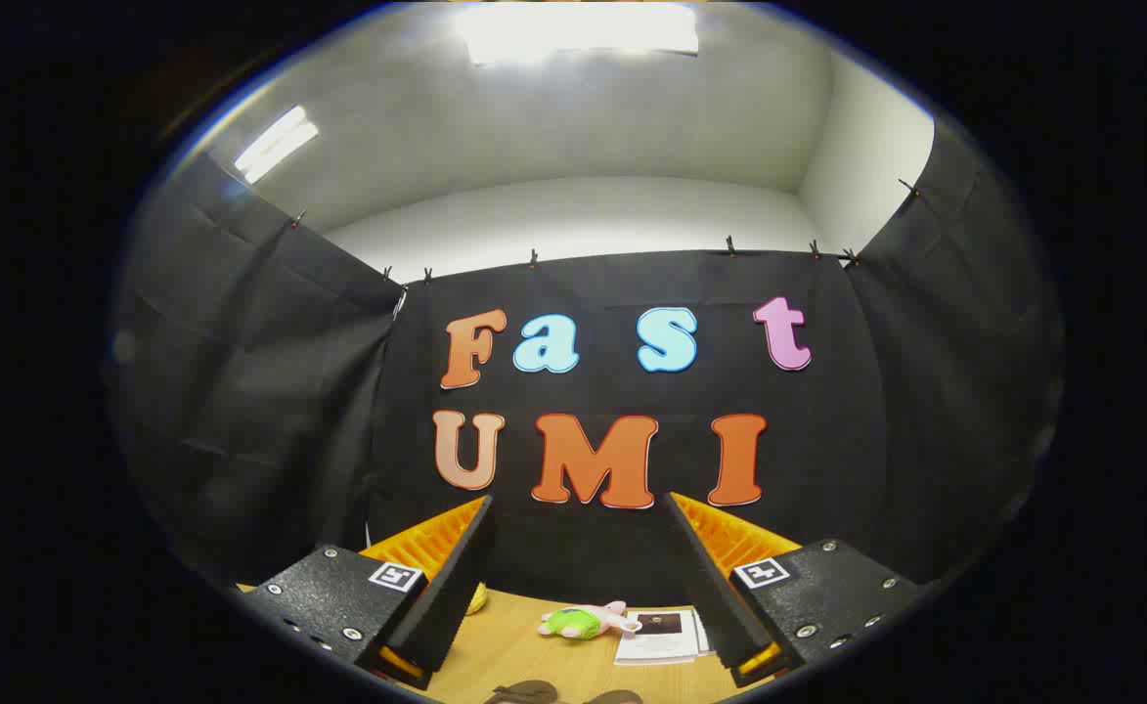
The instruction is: Open the storage box then place both shoes into the box .Put the left shoe in first, then the right shoe, with the right side of both shoes facing outward in a uniform manner.
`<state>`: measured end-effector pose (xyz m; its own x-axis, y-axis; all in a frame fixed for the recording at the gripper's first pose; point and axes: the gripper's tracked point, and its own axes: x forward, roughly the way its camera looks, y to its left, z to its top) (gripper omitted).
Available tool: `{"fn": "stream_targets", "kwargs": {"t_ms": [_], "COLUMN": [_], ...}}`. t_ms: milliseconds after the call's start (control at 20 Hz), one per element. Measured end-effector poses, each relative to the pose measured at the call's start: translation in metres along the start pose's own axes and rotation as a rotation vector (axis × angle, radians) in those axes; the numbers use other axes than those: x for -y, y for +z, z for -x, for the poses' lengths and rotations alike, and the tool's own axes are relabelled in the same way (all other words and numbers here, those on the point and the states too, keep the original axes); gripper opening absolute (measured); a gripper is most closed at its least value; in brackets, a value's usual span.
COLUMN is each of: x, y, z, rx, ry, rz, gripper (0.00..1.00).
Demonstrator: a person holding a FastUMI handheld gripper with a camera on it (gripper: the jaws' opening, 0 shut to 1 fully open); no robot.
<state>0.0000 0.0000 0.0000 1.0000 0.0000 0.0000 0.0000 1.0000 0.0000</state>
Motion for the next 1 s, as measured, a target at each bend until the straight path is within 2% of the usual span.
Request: {"fn": "stream_targets", "kwargs": {"t_ms": [550, 1000], "x": [-0.009, -0.023], "y": [0.003, -0.015], "z": [-0.001, -0.006], "rx": [0.034, -0.011], "ry": [0.018, 0.051], "rz": [0.006, -0.013], "gripper": [1.00, 0.99]}}
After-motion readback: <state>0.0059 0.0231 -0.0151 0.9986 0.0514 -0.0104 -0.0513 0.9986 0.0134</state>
